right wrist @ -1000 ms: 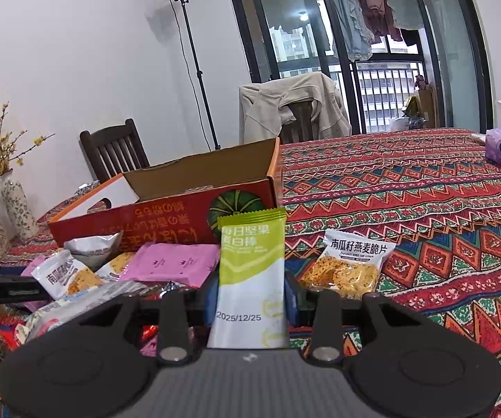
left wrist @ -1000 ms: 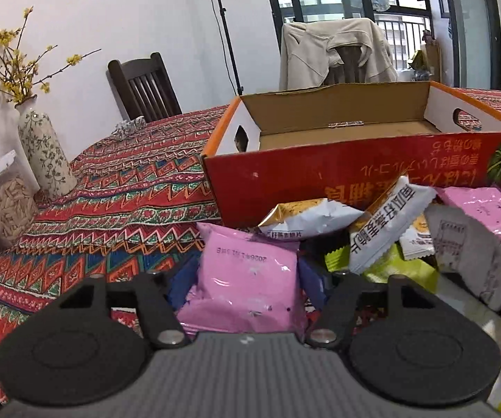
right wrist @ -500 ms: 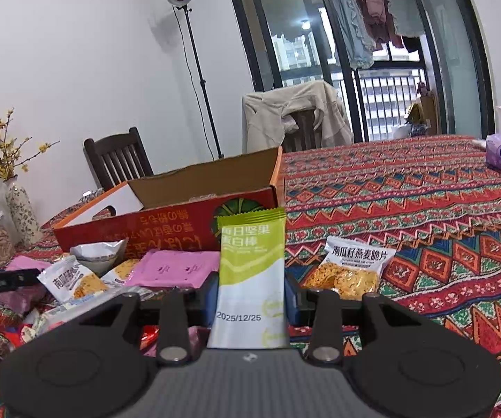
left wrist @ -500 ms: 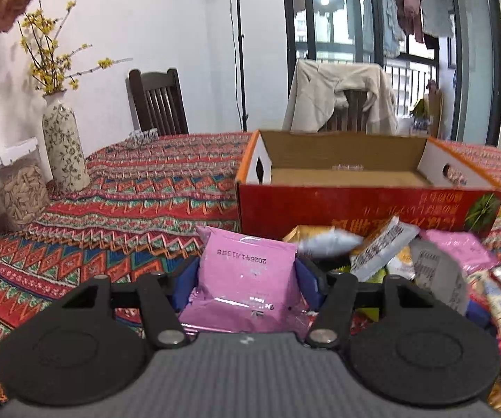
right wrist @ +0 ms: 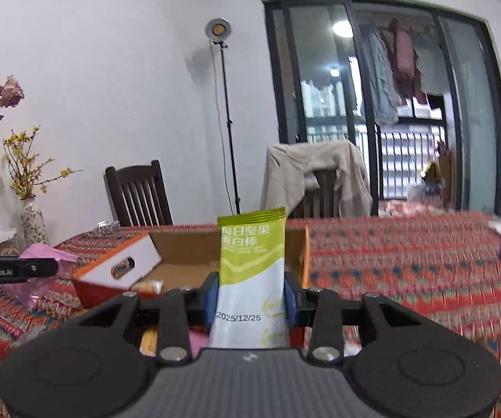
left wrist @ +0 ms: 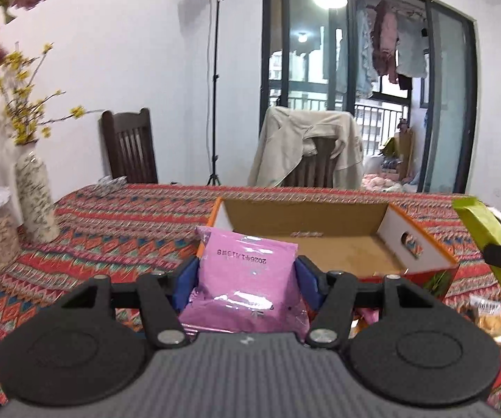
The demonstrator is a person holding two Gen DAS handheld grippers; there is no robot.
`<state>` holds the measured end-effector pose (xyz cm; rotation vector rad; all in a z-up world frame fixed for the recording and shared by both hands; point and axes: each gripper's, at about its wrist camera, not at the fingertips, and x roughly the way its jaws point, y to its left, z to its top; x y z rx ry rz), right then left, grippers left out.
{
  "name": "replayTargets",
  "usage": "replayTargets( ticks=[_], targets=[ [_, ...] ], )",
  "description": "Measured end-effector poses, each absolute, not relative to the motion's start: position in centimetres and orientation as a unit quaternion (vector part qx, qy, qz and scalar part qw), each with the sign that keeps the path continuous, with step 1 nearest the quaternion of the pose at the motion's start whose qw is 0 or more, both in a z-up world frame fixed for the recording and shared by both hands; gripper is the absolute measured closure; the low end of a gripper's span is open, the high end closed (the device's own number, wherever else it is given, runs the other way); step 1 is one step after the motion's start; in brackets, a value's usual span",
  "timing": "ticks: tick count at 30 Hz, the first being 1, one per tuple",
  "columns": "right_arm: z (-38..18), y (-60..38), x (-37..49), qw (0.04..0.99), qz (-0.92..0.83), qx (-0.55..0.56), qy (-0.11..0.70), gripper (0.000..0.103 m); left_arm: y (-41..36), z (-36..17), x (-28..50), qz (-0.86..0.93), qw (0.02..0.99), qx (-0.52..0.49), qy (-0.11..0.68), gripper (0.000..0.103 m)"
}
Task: Organize snacks
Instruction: 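Carry both packets over the box and open both tools to drop them, then move both tools back toward the snack pile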
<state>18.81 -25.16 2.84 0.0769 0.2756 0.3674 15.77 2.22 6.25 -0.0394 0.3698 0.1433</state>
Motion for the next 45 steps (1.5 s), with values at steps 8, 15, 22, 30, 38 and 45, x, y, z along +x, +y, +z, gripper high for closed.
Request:
replayTargets(
  ticks=[8, 15, 22, 30, 38, 45],
  targets=[
    [4.7, -22.1, 24.3, 0.971, 0.197, 0.024, 0.137, 0.067, 1.4, 7.0, 20.5, 0.055, 0.983, -0.040, 0.170, 0.042],
    [4.1, -20.7, 29.9, 0.967, 0.187, 0.063, 0.160, 0.067, 1.3, 6.3, 24.9, 0.054, 0.982, -0.057, 0.173, 0.042],
    [1.0, -20.7, 32.3, 0.962, 0.180, 0.066, 0.192, 0.067, 2.4, 3.8, 28.2, 0.059, 0.975, -0.074, 0.199, 0.042],
    [0.0, -20.5, 32.7, 0.961, 0.178, 0.062, 0.201, 0.066, 2.9, 2.9, 28.3, 0.052, 0.972, -0.079, 0.213, 0.042],
    [-0.3, -21.7, 33.3, 0.960, 0.166, 0.093, 0.205, 0.019, 3.0, 3.1, 27.3, 0.051, 0.976, -0.096, 0.190, 0.000],
    [-0.2, -22.4, 32.7, 0.963, 0.158, 0.104, 0.191, 0.000, 3.2, 3.0, 27.3, 0.063, 0.974, -0.102, 0.191, 0.000]
  ],
)
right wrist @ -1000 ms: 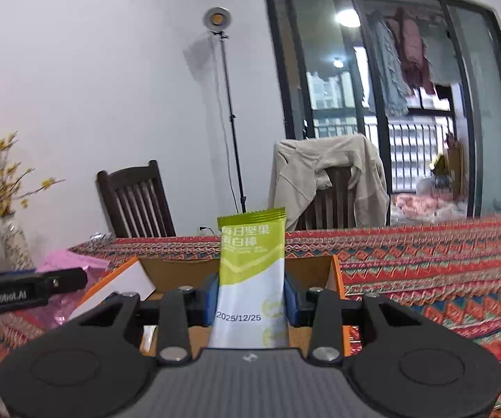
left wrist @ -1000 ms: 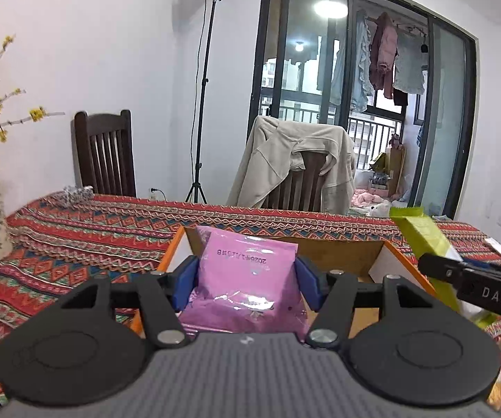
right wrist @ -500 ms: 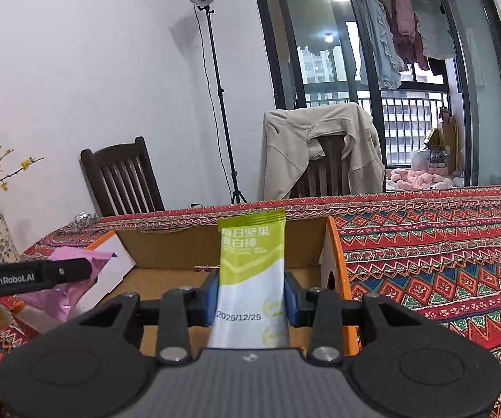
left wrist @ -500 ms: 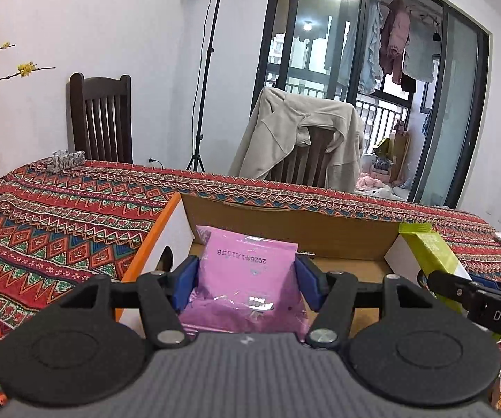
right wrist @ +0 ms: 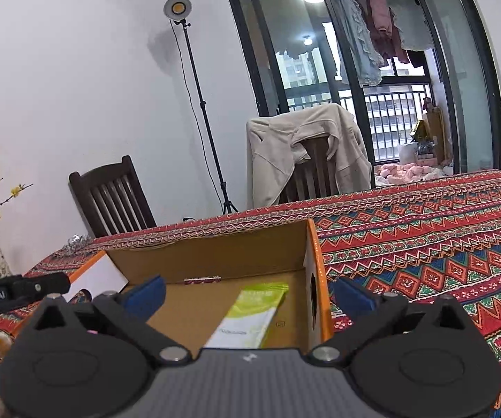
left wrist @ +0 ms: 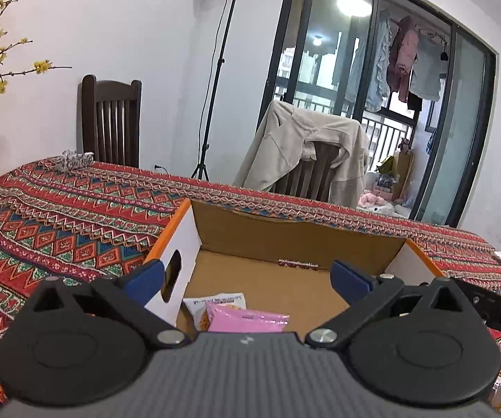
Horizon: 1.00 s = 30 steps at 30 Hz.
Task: Organize snacks
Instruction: 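Move both tools back toward the snack pile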
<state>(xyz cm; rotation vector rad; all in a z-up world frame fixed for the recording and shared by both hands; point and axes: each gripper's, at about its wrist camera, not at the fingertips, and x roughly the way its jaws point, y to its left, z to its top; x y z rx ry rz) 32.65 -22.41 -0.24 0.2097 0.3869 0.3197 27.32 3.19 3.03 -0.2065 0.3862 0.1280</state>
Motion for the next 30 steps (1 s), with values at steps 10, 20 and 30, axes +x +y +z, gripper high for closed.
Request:
replayTargets(
  ticks=[10, 20, 30],
  targets=[
    [0.7, -22.2, 31.4, 0.967, 0.155, 0.090, 0.184, 0.000, 2.4, 4.5, 25.8, 0.065, 0.975, -0.097, 0.187, 0.000],
    [3.8, -23.1, 26.7, 0.974, 0.146, 0.074, 0.153, 0.000, 2.3, 6.1, 21.2, 0.065, 0.978, -0.086, 0.179, 0.000],
    [1.9, -25.0, 22.5, 0.973, 0.125, 0.051, 0.187, 0.000, 3.7, 4.4, 16.7, 0.083, 0.974, -0.077, 0.197, 0.000]
  ],
)
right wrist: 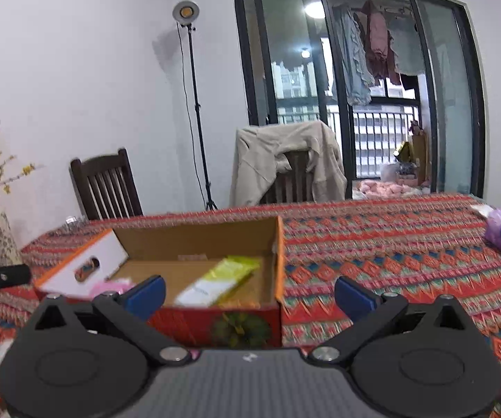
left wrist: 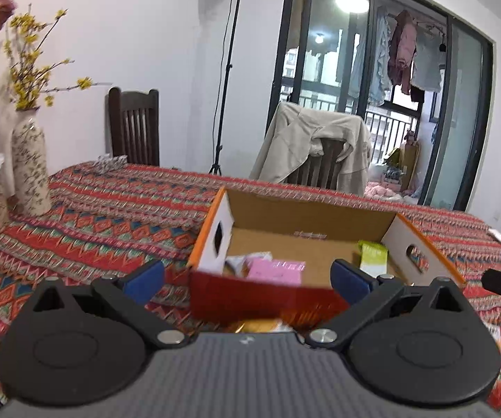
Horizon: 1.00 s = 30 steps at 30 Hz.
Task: Organize snacks
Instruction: 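Move both tools back toward the snack pile, then grasp a crisp packet with the right tool while the left tool grasps a white packet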
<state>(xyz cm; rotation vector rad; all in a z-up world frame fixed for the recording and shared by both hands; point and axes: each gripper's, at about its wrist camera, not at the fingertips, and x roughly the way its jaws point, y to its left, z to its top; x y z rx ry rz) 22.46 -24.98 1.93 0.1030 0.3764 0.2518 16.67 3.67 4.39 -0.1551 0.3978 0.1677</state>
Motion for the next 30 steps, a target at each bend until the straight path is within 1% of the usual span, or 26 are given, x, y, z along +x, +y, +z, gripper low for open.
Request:
replayTargets(
  ticks=[13, 17, 19, 20, 21, 23, 25, 26, 27, 28, 29, 30],
  targets=[
    [-2.9, -28.2, 20.3, 0.960, 0.070, 0.036, 0.269, 0.000, 6.8, 0.3, 13.0, 0.119, 0.959, -0.092, 0.240, 0.000],
    [-3.7, -28.9, 21.4, 0.954, 0.058, 0.038, 0.293, 0.000, 7.9, -0.4, 12.2, 0.132, 0.958, -0.099, 0.235, 0.000],
    [-4.2, -29.0, 22.4, 0.950, 0.053, 0.042, 0.306, 0.002, 8.1, -0.6, 12.0, 0.139, 0.959, -0.097, 0.229, 0.000],
    [-4.4, -29.1, 23.1, 0.947, 0.052, 0.046, 0.315, 0.009, 8.2, -0.8, 11.9, 0.142, 0.959, -0.097, 0.225, 0.000],
    [-4.6, -29.3, 23.6, 0.944, 0.051, 0.051, 0.323, 0.019, 8.3, -1.0, 11.9, 0.145, 0.959, -0.097, 0.223, 0.000],
    [-5.0, -29.3, 24.7, 0.938, 0.051, 0.059, 0.339, 0.025, 8.6, -1.3, 11.7, 0.154, 0.958, -0.104, 0.220, 0.000],
    [-5.2, -28.9, 25.1, 0.938, 0.043, 0.051, 0.340, 0.027, 9.0, -1.2, 11.4, 0.159, 0.958, -0.117, 0.209, 0.000],
    [-5.2, -28.7, 25.2, 0.938, 0.039, 0.043, 0.340, 0.031, 9.1, -1.2, 11.3, 0.158, 0.957, -0.121, 0.209, 0.000],
    [-5.3, -28.5, 25.1, 0.939, 0.035, 0.037, 0.339, 0.041, 9.2, -1.2, 11.3, 0.157, 0.957, -0.125, 0.210, 0.000],
    [-5.3, -28.1, 24.9, 0.941, 0.031, 0.026, 0.336, 0.046, 9.3, -1.2, 11.3, 0.158, 0.956, -0.129, 0.210, 0.000],
    [-5.3, -27.8, 24.6, 0.943, 0.029, 0.017, 0.332, 0.056, 9.5, -1.2, 11.3, 0.159, 0.955, -0.133, 0.210, 0.000],
    [-5.3, -27.7, 24.4, 0.944, 0.033, 0.014, 0.329, 0.058, 9.6, -1.2, 11.3, 0.158, 0.955, -0.136, 0.211, 0.000]
  ],
)
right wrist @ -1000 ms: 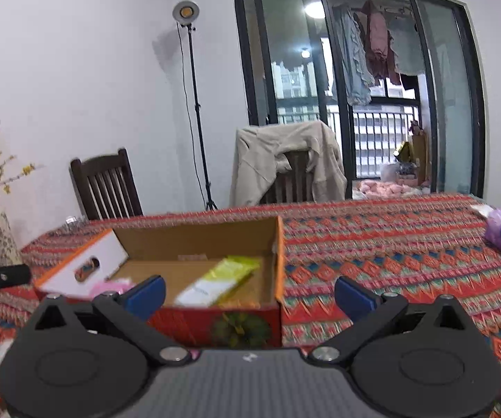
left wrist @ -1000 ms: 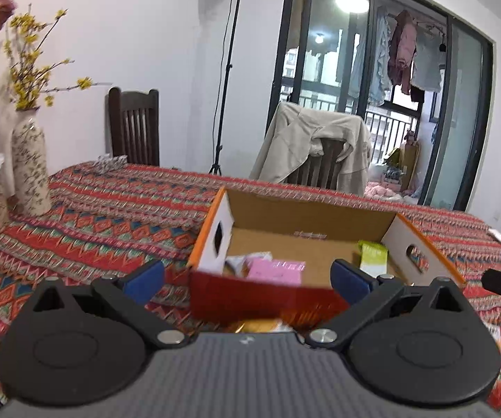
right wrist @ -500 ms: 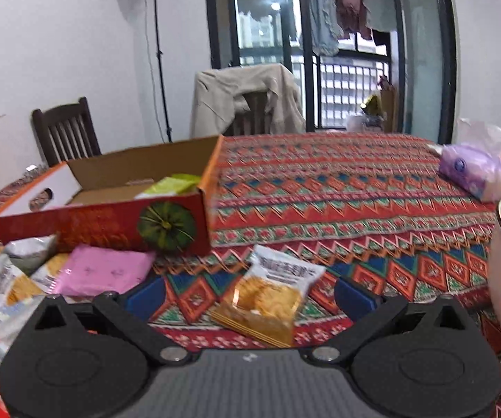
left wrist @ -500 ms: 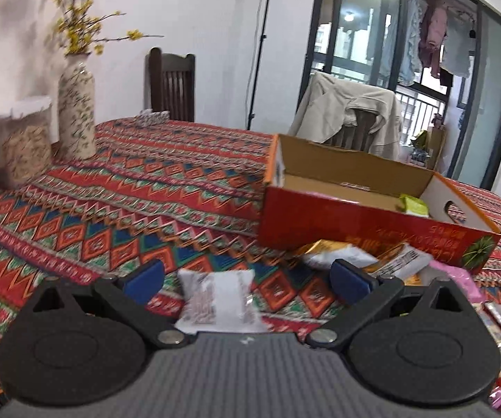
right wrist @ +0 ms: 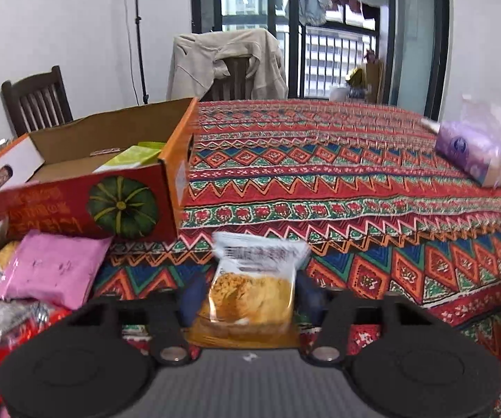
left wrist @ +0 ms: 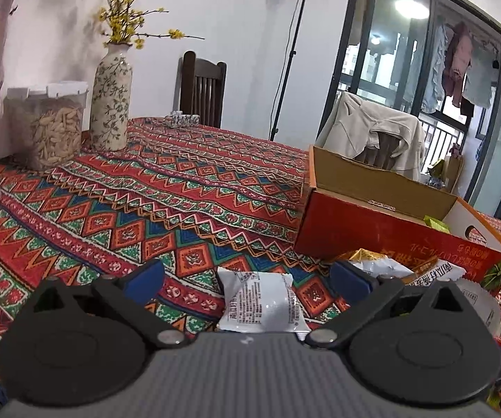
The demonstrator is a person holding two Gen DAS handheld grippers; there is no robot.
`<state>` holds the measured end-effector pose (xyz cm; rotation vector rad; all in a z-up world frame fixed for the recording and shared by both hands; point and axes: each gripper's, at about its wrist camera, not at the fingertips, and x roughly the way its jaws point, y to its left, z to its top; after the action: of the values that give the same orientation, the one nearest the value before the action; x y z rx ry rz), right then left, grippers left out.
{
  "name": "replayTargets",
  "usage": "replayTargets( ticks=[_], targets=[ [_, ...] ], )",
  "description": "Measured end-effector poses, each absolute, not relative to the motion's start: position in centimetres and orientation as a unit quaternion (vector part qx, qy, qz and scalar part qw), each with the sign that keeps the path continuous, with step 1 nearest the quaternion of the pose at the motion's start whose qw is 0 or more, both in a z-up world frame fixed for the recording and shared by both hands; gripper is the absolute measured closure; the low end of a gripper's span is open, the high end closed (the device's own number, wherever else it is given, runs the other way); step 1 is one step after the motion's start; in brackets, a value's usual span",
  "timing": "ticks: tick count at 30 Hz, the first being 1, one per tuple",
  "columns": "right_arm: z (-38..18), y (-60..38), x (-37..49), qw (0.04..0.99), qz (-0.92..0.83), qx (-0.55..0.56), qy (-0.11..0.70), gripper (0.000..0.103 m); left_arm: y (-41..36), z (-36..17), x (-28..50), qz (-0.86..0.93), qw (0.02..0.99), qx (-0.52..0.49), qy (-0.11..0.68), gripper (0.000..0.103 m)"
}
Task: Organize snacks
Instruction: 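Grasp a crisp packet with the right tool while the left tool grasps a white packet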
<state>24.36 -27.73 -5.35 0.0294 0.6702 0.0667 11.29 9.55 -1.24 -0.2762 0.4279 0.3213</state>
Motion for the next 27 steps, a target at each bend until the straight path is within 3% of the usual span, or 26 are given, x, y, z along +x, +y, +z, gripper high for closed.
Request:
replayTargets(
  ticks=[3, 13, 27],
  targets=[
    [-5.4, -27.2, 23.2, 0.948, 0.034, -0.005, 0.315, 0.062, 9.7, -1.3, 11.4, 0.158, 0.954, -0.139, 0.214, 0.000],
    [-3.4, -25.2, 21.2, 0.972, 0.081, -0.003, 0.220, 0.062, 8.7, -1.6, 12.5, 0.147, 0.953, -0.108, 0.240, 0.000],
    [-3.5, -24.9, 20.9, 0.972, 0.100, -0.006, 0.214, 0.062, 7.4, -2.3, 15.5, 0.201, 0.928, -0.036, 0.311, 0.000]
  ],
)
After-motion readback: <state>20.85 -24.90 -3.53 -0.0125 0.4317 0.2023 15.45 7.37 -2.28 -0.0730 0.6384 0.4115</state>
